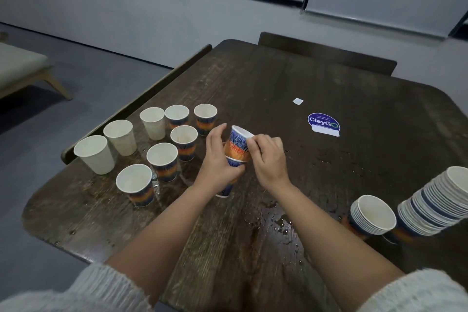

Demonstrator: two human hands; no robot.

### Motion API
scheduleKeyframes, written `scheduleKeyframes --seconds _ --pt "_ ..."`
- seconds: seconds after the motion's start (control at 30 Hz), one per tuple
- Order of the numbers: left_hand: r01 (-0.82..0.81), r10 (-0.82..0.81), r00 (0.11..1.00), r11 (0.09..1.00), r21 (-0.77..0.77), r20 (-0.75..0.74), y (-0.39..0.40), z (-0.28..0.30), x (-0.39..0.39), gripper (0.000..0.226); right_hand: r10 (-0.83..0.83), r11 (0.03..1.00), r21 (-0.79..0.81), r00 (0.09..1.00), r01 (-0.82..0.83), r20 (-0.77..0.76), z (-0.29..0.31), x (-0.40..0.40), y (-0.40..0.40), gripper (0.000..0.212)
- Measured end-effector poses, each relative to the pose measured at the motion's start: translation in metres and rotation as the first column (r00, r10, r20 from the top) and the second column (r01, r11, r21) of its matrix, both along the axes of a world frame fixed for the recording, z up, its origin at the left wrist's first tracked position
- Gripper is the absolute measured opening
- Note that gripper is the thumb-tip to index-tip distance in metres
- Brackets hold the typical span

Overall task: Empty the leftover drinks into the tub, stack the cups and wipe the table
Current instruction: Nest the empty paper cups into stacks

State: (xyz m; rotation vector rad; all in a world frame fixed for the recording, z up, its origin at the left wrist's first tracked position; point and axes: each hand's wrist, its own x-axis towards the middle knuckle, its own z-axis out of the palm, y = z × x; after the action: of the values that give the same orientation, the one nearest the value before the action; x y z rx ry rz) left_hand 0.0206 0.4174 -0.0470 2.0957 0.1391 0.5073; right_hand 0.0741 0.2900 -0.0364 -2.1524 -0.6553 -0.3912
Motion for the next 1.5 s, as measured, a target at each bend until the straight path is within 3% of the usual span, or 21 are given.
scheduleKeyframes --seconds 0.1,0.17,0.3,0.43,0.47,0.57,0.63,0.7,0.8,0.83,0.9,0.97,1.0,1.13,1.3,1.4,1.5 --pt "-0.027 0.030 0.999 0.997 -0.079 0.032 -0.001 0.008 0.001 0.100 0.007 0.999 -0.042 0.994 -0.002 0.108 -0.007 -0.002 -0.002 0.046" --pt "-0.041 0.046 0.998 0.991 -0.129 0.039 0.000 0.014 0.001 0.101 0.091 0.996 -0.023 0.990 -0.089 0.106 -0.013 -0.005 -0.003 0.046" --pt "-0.032 0.036 0.999 0.992 -0.124 0.033 0.001 0.019 0.000 0.104 0.214 0.971 0.138 0.969 -0.196 -0.124 -0.017 -0.017 -0.007 0.053" --pt "-0.033 0.035 0.999 0.992 -0.118 0.009 -0.002 0.011 -0.004 0.101 0.228 0.961 0.224 0.921 -0.161 -0.316 -0.015 -0.020 -0.012 0.031" --pt "-0.036 0.037 0.999 0.988 -0.151 0.003 -0.003 0.009 -0.004 0.099 0.225 0.959 0.251 0.886 -0.129 -0.405 -0.016 -0.021 -0.011 0.038" --pt "-0.069 0.052 0.996 0.959 -0.274 -0.066 -0.004 0.010 -0.004 0.085 0.303 0.934 0.347 0.699 -0.084 -0.647 -0.021 -0.026 -0.012 0.091" --pt "-0.041 0.013 0.993 0.970 -0.241 -0.116 -0.005 0.013 -0.005 0.078 0.375 0.918 0.375 0.603 -0.132 -0.704 -0.026 -0.029 -0.011 0.098" --pt "0.016 -0.046 0.988 0.979 -0.204 -0.144 -0.004 0.014 -0.007 0.077 0.374 0.919 0.375 0.583 -0.124 -0.722 -0.030 -0.035 -0.006 0.090" --pt "0.011 -0.072 0.980 0.949 -0.315 -0.185 0.010 0.015 -0.015 0.088 0.229 0.961 0.276 0.646 -0.028 -0.728 -0.034 -0.038 0.002 0.096" --pt "-0.046 -0.006 0.984 0.957 -0.286 -0.179 0.021 0.014 -0.020 0.092 0.187 0.973 0.230 0.671 -0.025 -0.717 -0.034 -0.037 0.003 0.098" --pt "-0.256 0.246 0.960 0.964 -0.064 -0.137 0.049 0.009 -0.027 0.088 0.132 0.988 0.151 0.711 -0.037 -0.690 -0.032 -0.036 0.001 0.098" --pt "-0.501 0.530 0.841 0.839 0.212 -0.111 0.079 0.001 -0.037 0.079 0.130 0.990 0.131 0.730 -0.056 -0.671 -0.029 -0.036 -0.002 0.096" --pt "-0.532 0.595 0.785 0.790 0.304 -0.172 0.092 -0.004 -0.042 0.082 0.133 0.990 0.130 0.731 -0.060 -0.669 -0.028 -0.036 -0.003 0.095" --pt "-0.288 0.545 0.650 0.821 0.492 -0.529 0.115 -0.023 -0.059 0.098 0.128 0.991 0.117 0.736 -0.067 -0.665 -0.026 -0.039 0.000 0.090" --pt "-0.339 0.619 0.619 0.766 0.545 -0.484 0.112 -0.030 -0.065 0.061 0.097 0.995 0.079 0.742 -0.059 -0.663 -0.026 -0.038 -0.003 0.087" --pt "-0.288 0.630 0.593 0.748 0.598 -0.502 0.104 -0.008 -0.063 0.057 0.065 0.998 0.033 0.738 -0.057 -0.671 -0.027 -0.035 -0.009 0.085" --pt "-0.249 0.554 0.696 0.784 0.569 -0.457 0.083 0.034 -0.048 0.064 0.033 0.994 -0.052 0.725 -0.095 -0.688 -0.033 -0.033 -0.013 0.081"
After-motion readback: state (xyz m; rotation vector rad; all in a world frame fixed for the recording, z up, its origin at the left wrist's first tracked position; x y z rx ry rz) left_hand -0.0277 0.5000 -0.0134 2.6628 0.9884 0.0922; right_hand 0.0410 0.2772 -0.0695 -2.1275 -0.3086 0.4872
